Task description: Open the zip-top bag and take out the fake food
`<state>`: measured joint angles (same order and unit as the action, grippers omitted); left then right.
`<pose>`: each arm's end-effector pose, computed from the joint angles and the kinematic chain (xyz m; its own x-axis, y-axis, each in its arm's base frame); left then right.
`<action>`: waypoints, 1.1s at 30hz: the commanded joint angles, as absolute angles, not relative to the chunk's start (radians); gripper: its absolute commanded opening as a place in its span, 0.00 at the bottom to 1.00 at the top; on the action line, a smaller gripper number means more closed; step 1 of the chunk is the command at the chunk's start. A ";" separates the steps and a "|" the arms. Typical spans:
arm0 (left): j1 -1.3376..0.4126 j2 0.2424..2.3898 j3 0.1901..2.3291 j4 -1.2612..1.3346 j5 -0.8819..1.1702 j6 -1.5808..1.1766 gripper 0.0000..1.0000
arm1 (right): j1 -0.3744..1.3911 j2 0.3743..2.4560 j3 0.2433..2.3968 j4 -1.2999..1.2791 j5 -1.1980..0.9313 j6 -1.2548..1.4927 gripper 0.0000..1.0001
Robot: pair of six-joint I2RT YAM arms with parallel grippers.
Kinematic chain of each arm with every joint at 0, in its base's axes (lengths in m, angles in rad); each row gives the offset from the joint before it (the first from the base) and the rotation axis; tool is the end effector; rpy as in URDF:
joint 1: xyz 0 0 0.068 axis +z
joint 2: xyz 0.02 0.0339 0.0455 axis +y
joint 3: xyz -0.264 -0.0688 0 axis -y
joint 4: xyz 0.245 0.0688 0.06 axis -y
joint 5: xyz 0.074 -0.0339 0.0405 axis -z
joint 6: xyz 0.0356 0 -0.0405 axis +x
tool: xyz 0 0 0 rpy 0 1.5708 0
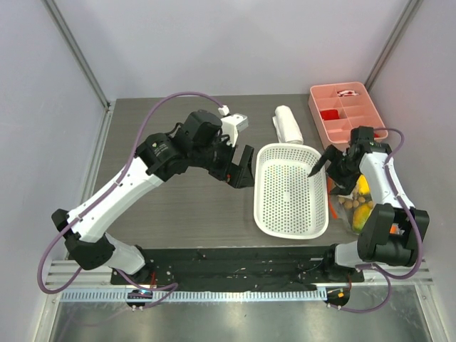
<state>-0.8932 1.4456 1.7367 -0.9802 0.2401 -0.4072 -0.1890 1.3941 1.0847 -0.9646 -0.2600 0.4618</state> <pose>0.1742 -0.2299 0.4342 -0.7113 0.2703 -0.6488 0.6426 0.6240 -0.4445 0.2541 -0.0393 0.2523 -0.7929 0.5901 -0.1523 0.5149 0.7824 0.3504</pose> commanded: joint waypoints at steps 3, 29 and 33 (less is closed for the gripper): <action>-0.885 1.410 1.736 -0.977 0.275 -0.402 0.94 | -0.271 1.388 1.167 -0.945 -0.158 0.503 0.99; -0.864 1.345 1.648 -0.931 0.281 -0.426 0.94 | -0.192 1.788 1.477 -1.040 0.106 0.496 0.56; -0.858 1.318 1.617 -0.910 0.279 -0.433 0.94 | -0.120 1.873 1.592 -1.104 0.334 0.479 0.67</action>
<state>-0.8677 1.3781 1.6341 -0.9726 0.2558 -0.4198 -0.1917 1.8309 1.4876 -1.0119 0.0929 0.5011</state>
